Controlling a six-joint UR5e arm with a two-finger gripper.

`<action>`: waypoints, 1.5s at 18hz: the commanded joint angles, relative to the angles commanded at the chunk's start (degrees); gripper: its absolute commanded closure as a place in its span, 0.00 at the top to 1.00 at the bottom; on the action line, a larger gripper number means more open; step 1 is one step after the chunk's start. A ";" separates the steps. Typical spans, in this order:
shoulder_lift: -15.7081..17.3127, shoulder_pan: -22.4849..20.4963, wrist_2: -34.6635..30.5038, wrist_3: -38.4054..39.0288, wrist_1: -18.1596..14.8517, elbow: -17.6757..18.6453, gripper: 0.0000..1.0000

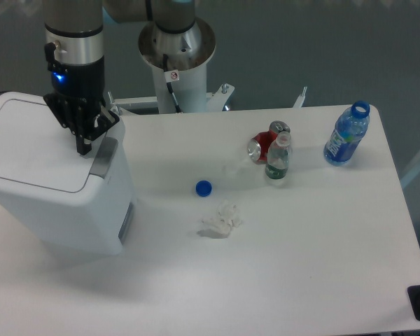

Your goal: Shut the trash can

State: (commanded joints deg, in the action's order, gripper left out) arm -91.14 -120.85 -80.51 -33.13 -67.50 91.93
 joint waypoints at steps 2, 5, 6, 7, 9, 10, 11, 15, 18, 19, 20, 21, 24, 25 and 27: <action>0.00 0.00 0.09 -0.17 0.00 -0.17 0.00; 0.00 -0.52 0.26 -0.26 0.35 -1.05 0.00; 0.17 -1.14 0.35 -0.26 0.35 -1.49 0.00; 0.18 -1.58 0.79 -0.26 0.35 -2.19 0.12; 0.35 -4.03 1.84 -0.26 0.44 -3.33 0.43; 0.35 -5.87 2.28 -0.26 0.87 -3.69 0.54; 0.26 -7.37 2.55 -0.35 1.84 -3.78 0.63; -1.40 -14.31 2.55 -5.16 4.13 -3.86 1.00; -3.60 -17.65 2.46 -11.58 4.22 -2.82 1.00; -5.43 -18.88 2.46 -12.91 4.39 -2.46 1.00; -7.36 -19.68 2.37 -13.79 5.09 -2.55 1.00; -8.60 -20.73 2.20 -14.32 6.14 -2.72 1.00; -14.83 -23.29 0.37 -15.99 7.65 -4.56 1.00; -16.25 -23.64 -2.00 -17.21 7.73 -5.00 1.00; -19.67 -23.82 -6.22 -23.43 7.65 -5.62 1.00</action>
State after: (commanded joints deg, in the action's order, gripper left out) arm -110.81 -144.67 -86.73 -56.56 -59.85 86.31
